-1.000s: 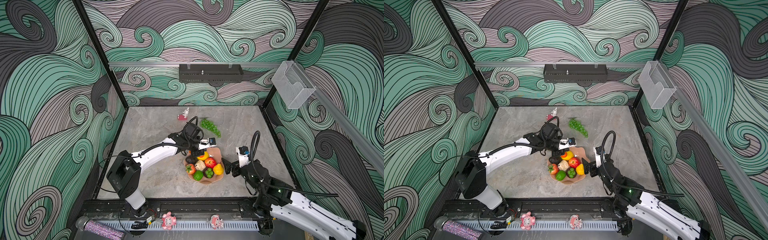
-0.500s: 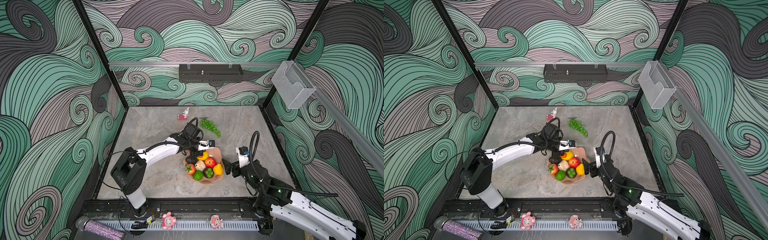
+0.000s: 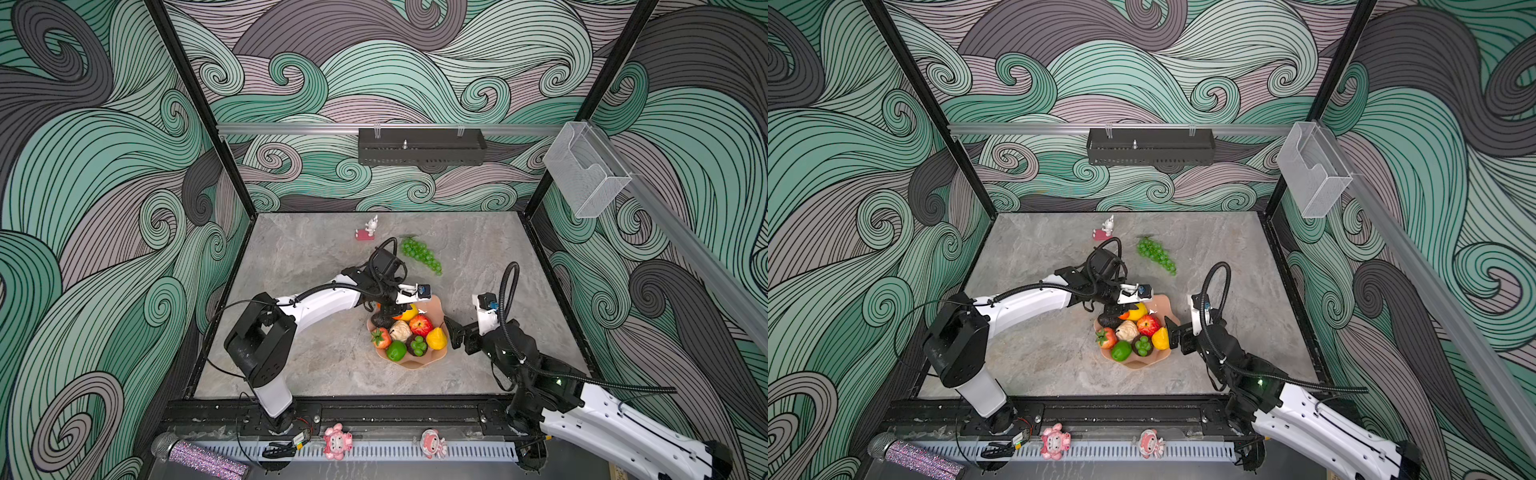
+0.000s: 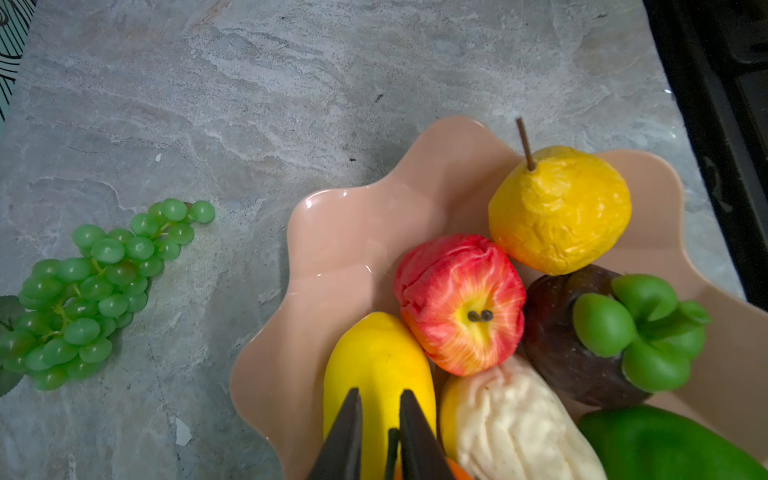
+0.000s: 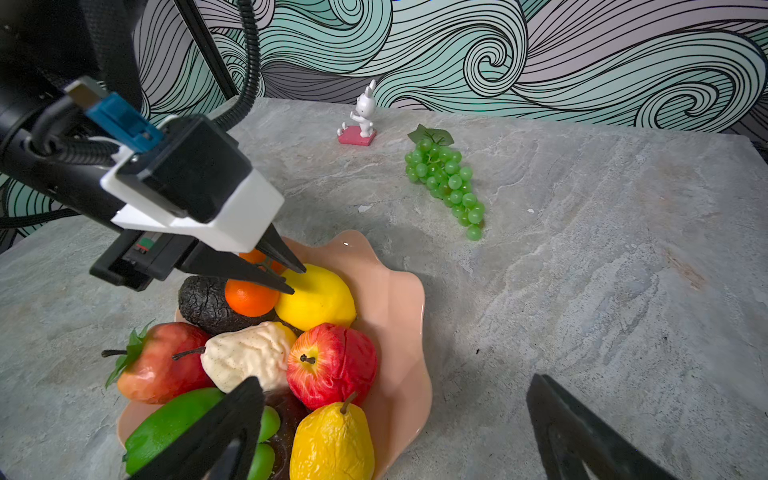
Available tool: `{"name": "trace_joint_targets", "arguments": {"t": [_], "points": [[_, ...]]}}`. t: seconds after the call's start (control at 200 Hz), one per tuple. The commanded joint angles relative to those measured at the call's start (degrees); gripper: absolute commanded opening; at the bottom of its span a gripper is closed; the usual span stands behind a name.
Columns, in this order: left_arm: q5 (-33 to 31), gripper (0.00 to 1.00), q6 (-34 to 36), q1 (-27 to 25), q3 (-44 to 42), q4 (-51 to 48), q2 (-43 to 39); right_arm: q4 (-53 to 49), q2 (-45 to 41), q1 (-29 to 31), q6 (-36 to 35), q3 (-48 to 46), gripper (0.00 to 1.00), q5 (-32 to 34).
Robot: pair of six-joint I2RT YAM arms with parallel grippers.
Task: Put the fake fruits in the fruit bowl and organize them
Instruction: 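Withdraw the left gripper from the bowl while the right moves toward the grapes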
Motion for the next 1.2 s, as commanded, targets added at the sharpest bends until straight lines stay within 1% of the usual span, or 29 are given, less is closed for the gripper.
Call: {"name": "trace_joint_targets", "arguments": {"t": [0.0,0.175,0.275,0.335,0.41,0.425,0.455,0.565,0.65,0.675,0.69,0.776,0.901,1.011,1.076,1.196], "points": [[2.3,0.26,-0.5,0.2,-0.9,1.4,-2.1,0.4,0.2,-0.3,0.2,0.0,0.99,1.0],[3.1,0.26,-1.5,0.2,-0.7,1.9,-3.2,0.1,1.1,-1.0,1.3,1.7,0.99,0.2],[3.9,0.27,-3.2,0.2,-1.3,4.1,-4.8,-0.4,2.3,-1.6,1.6,2.8,0.99,0.1],[4.0,0.27,-6.5,0.2,-1.8,7.2,-6.0,-0.9,3.3,-2.3,1.9,3.5,0.99,-0.3],[3.1,0.27,-13.2,0.2,-2.0,11.3,-7.8,-3.0,4.7,-4.0,3.2,5.5,0.99,-0.4],[2.9,0.30,-14.6,0.2,-2.2,12.2,-8.3,-3.3,5.1,-4.6,3.5,6.1,0.99,-0.6],[1.8,0.34,-17.4,0.2,-2.8,14.3,-9.1,-5.0,5.7,-5.9,3.9,7.2,0.99,-1.6],[-2.9,0.34,-25.9,0.2,-6.5,20.9,-12.5,-6.6,8.6,-11.8,4.8,10.5,0.99,-9.0],[-10.5,0.34,-33.8,0.2,-8.6,23.1,-15.1,-6.9,12.0,-16.5,5.0,12.7,0.99,-15.4],[-13.1,0.34,-36.5,0.2,-9.0,22.9,-15.2,-6.9,13.2,-17.8,4.8,13.5,0.99,-17.0],[-14.5,0.34,-38.2,0.2,-9.3,22.6,-17.0,-6.9,13.9,-18.5,4.8,13.8,0.99,-17.9],[-23.0,0.33,-47.9,0.2,-10.4,19.9,-20.0,-7.0,18.9,-21.7,4.0,16.8,0.99,-21.9],[-30.2,0.37,-54.6,0.5,-14.0,15.6,-24.6,-7.1,28.3,-25.2,2.3,22.2,0.99,-25.8],[-34.1,0.41,-61.7,1.9,-18.7,13.9,-29.0,-7.0,37.3,-27.8,0.8,27.9,0.98,-28.4],[-34.4,0.43,-65.6,3.7,-21.6,13.0,-31.5,-7.1,42.7,-28.7,-0.4,31.7,0.97,-29.4],[-35.4,0.45,-69.6,6.5,-26.7,12.6,-35.2,-7.6,53.0,-29.2,-2.7,39.3,0.96,-29.5]]}}
